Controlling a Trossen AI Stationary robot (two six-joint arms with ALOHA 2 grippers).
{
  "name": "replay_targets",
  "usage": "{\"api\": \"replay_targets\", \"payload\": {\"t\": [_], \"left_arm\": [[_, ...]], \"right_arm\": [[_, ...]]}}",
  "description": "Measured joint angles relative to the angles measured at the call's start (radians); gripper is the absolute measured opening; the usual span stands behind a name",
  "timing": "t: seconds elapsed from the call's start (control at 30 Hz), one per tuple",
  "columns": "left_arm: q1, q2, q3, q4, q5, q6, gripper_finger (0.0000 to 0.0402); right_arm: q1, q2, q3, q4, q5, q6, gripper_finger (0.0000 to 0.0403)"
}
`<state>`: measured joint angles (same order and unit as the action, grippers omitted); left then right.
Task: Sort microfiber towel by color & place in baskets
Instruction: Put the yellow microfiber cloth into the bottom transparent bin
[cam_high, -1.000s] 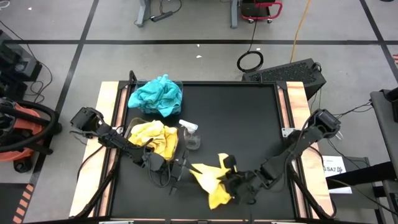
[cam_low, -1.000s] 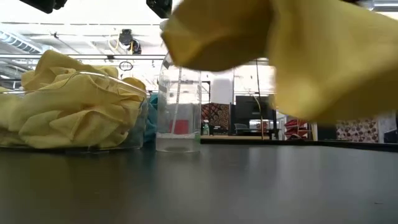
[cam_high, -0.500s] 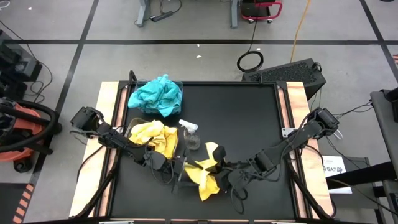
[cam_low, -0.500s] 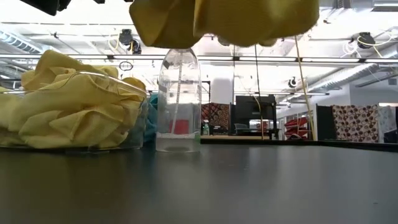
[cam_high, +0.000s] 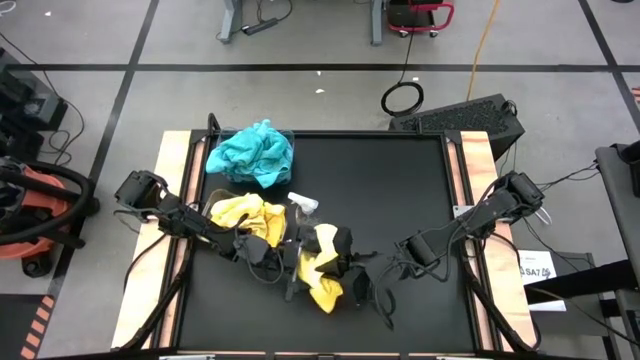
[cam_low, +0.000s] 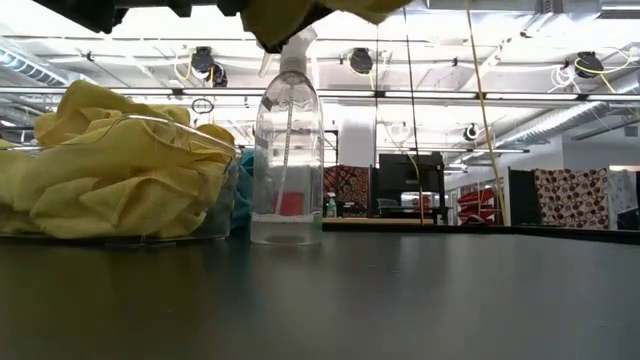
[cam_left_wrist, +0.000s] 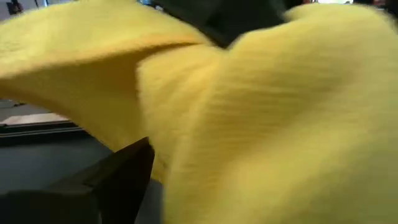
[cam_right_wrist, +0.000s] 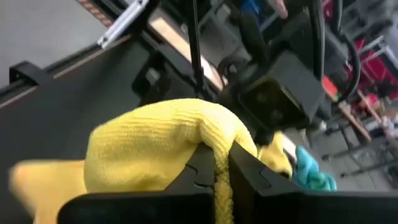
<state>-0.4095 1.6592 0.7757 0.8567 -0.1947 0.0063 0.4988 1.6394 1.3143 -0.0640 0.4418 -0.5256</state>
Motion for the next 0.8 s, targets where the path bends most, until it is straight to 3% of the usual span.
{"api": "replay_targets", "payload": {"t": [0.13,0.27,0.43,0.63,0.7,0.8], "left_arm": [[0.003,0.0,0.0,0.02,0.003,0.0,0.0362],[0.005,0.0,0.0,0.045,0.003,0.026,0.0324],[0.004,0.0,0.0,0.034,0.008,0.07,0.0224],[-0.009,-0.005,0.0,-0.004,0.009,0.167,0.0042],[-0.017,-0.017,0.0,-0.03,-0.006,0.199,0.0019],[-0.03,-0.061,-0.001,-0.117,-0.047,0.222,0.002]], "right_arm": [[-0.011,0.0,0.0,0.044,-0.058,-0.029,0.0006],[-0.023,0.0,0.0,0.028,-0.058,-0.003,0.0006],[-0.025,0.0,0.0,0.005,-0.051,0.029,0.0008],[-0.024,0.0,0.0,-0.052,-0.03,0.1,0.0044],[-0.02,0.0,0.0,-0.081,-0.003,0.125,0.0066],[-0.01,0.0,0.0,-0.12,0.012,0.149,0.0108]]}}
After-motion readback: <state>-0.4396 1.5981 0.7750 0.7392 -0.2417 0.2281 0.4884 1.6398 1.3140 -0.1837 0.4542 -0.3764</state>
